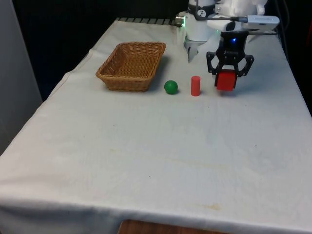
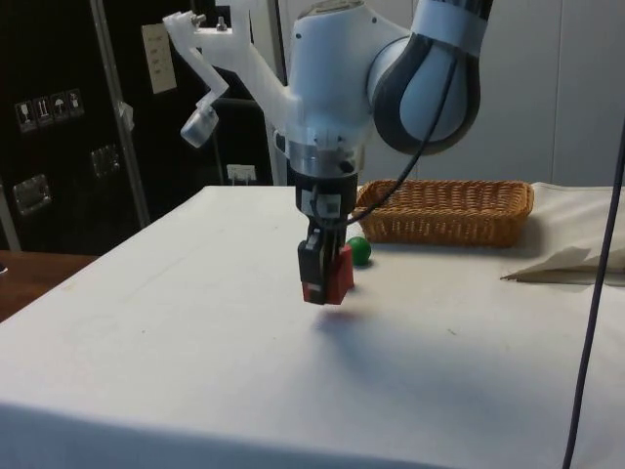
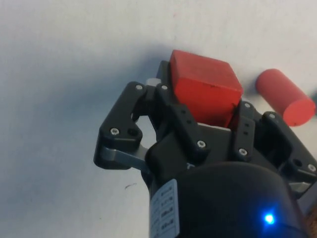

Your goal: Pick up the object to the left of the cylinder and place it into the basket.

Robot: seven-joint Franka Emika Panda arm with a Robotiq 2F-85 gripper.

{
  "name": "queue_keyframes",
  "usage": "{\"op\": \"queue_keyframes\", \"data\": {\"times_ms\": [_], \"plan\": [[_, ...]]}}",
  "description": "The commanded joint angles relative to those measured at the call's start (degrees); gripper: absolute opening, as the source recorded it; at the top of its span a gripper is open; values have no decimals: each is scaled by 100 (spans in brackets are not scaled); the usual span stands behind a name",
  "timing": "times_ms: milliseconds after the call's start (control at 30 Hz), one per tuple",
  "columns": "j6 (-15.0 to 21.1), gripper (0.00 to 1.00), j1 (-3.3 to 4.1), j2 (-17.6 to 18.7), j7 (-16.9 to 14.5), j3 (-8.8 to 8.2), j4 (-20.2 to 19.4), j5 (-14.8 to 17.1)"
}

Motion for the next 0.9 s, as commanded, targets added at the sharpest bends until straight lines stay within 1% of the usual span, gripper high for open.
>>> {"op": "queue_keyframes", "data": {"times_ms": [0, 33, 200, 267, 300, 500, 533, 600, 733, 767, 800, 833, 867], "plan": [[-46, 0, 0, -74, -11, -40, -34, -29], [-11, 0, 0, -29, -11, -17, -11, 0], [-138, 0, 0, -223, -74, -120, -74, -34], [-126, 0, -6, -201, -86, -103, -46, 0], [-178, 0, -11, -304, -109, -149, -97, -40], [-235, 0, -11, -464, -189, -235, -166, -46], [-201, 0, -11, -401, -183, -201, -132, 0], [-246, 0, -17, -550, -229, -286, -218, -52], [-281, 0, -17, -659, -292, -344, -275, -57], [-309, 0, -29, -722, -321, -372, -298, -63], [-292, 0, -23, -665, -327, -332, -269, 0], [-315, 0, -29, -751, -338, -384, -315, -63], [-321, 0, -34, -773, -350, -395, -327, -63]]}}
